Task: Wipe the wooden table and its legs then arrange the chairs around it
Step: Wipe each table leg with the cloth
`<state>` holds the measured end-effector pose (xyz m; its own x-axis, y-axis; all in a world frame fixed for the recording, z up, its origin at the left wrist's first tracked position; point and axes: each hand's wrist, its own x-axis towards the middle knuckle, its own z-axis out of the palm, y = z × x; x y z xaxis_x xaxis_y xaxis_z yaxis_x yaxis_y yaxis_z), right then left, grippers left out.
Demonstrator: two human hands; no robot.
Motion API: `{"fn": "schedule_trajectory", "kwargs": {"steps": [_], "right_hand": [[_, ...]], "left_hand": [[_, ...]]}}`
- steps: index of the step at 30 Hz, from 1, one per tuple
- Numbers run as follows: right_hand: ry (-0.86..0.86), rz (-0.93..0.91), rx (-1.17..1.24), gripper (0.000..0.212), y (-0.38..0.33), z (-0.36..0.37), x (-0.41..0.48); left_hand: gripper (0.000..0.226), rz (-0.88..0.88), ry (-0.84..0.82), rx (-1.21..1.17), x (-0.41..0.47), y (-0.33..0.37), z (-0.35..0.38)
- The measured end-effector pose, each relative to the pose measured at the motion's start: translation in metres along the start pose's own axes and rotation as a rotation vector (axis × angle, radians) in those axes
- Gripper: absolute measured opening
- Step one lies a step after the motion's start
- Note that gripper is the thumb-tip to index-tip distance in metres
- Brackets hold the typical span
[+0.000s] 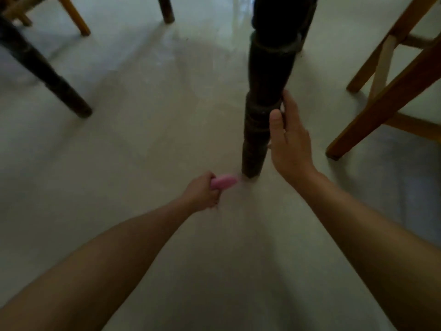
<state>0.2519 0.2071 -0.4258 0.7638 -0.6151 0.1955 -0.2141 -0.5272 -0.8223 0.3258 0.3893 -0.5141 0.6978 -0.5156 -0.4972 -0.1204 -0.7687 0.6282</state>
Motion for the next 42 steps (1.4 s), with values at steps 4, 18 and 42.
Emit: {"fn": "schedule_trajectory", "kwargs": {"steps": [4,18,42], "right_hand": [[-0.194,0.203,-0.083,0.054,-0.025,-0.025,-0.019],[-1.064,-0.177,-0.422,0.068,-0.284,-0.070,-0.112],[-0.919,-0.522,-0.447,0.011,-0.756,-0.086,0.084]], "left_hand": [[0.021,-0.105,-0.021,-0.160,-0.065,-0.012,-0.023],[0.032,-0.173,0.122,-0.426,-0.314,0.051,-0.196],[0.028,-0.057,0.458,-0.407,-0.487,0.210,-0.676]]}}
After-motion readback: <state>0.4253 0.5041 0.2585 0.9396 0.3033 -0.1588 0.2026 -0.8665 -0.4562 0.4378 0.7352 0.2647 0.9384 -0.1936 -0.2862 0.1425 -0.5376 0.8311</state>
